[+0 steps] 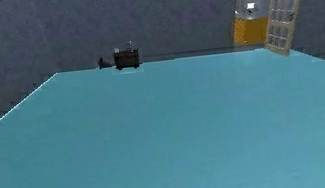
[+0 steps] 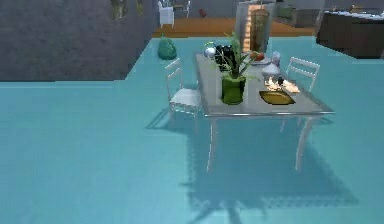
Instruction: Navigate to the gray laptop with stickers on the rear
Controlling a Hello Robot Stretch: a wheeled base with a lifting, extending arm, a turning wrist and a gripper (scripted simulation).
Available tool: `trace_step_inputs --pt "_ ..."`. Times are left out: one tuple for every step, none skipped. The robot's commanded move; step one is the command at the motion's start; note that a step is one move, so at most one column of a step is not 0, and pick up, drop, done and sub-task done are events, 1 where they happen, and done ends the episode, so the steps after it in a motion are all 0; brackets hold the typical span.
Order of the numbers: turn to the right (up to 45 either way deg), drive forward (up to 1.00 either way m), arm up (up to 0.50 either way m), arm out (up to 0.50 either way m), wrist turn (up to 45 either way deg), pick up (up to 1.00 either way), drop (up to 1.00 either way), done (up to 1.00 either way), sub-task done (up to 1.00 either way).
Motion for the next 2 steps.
trace_step_inputs --pt "21.0 0.00 0.00 0.00 0.0 0.00 0.00 0.00 0.00" --pt "0.0 1.00 0.00 0.00 0.0 0.00 0.00 0.00 0.00"
